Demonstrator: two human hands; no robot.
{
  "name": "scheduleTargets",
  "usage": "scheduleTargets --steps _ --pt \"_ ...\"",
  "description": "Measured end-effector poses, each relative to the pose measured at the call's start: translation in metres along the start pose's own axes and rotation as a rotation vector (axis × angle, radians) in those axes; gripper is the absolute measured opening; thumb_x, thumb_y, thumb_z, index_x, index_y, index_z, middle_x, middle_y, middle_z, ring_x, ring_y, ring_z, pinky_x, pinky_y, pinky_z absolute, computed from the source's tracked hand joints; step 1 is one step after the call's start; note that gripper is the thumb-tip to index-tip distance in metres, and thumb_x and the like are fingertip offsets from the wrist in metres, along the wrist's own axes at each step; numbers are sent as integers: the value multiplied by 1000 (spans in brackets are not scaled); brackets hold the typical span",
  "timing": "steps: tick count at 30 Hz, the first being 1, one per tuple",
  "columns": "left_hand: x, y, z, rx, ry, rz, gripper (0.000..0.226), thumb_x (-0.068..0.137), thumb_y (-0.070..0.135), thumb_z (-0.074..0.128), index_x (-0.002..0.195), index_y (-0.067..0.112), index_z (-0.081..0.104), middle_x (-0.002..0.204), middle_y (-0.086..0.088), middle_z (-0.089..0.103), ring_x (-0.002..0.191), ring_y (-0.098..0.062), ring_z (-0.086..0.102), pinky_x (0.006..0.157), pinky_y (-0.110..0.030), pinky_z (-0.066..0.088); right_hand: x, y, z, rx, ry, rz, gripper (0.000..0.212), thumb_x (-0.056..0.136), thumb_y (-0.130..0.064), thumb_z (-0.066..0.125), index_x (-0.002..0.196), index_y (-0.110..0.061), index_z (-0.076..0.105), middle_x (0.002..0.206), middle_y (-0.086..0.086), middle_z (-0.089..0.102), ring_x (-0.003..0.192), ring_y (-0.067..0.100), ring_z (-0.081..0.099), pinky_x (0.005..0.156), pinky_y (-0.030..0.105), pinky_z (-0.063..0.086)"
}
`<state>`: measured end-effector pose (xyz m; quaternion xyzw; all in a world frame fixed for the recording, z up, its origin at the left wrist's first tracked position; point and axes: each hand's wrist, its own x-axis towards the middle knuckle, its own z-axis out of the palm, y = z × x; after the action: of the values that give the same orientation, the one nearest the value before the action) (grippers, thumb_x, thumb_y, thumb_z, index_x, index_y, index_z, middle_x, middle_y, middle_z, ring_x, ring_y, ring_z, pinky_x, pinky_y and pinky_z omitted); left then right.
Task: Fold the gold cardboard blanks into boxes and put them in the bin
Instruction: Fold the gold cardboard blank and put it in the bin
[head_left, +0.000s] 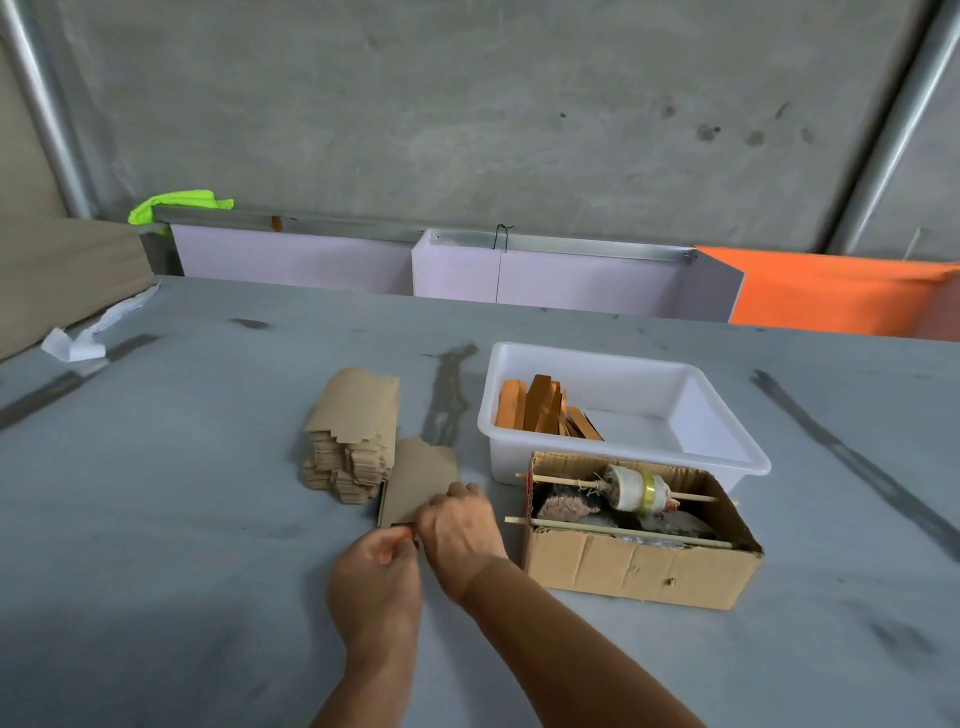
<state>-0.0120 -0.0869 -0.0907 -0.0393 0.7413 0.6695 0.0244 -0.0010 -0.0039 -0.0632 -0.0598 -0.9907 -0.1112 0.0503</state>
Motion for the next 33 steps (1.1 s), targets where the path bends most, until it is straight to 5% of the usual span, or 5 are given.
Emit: scheduleTargets --steps 22,24,26,28,33 --pt "0 6 -4 -57 5 -26 28 79 4 66 61 25 64 67 -5 67 73 -31 64 79 -51 54 -15 0 -35 84 50 15 18 88 2 50 102 -4 58 102 14 65 93 31 63 65 33 35" --pt "2 5 -4 -68 5 -17 25 79 5 68 62 24 64 67 -6 66 77 -35 66 80 -51 54 -17 0 -48 20 147 127 10 73 -10 69 82 -12 65 78 7 68 70 21 65 55 25 36" --pt "3 6 -4 -79 5 15 24 80 6 68 66 25 65 74 -9 69 84 -37 67 82 -51 54 -22 2 -64 42 228 166 29 35 -19 84 48 -18 59 43 -4 54 37 10 52 40 14 30" --pt "2 10 -4 -71 17 98 26 80 6 68 72 30 64 84 -9 71 87 -35 66 85 -49 53 -29 7 -75 99 336 220 34 20 -13 83 42 -14 57 35 -3 47 29 12 47 35 14 27" --pt "-7 30 2 62 49 379 46 76 15 76 119 12 60 117 -14 56 98 -26 60 93 -39 48 -63 38 -71 608 419 491 14 82 -9 57 70 -15 60 67 6 63 65 26 56 57 29 31"
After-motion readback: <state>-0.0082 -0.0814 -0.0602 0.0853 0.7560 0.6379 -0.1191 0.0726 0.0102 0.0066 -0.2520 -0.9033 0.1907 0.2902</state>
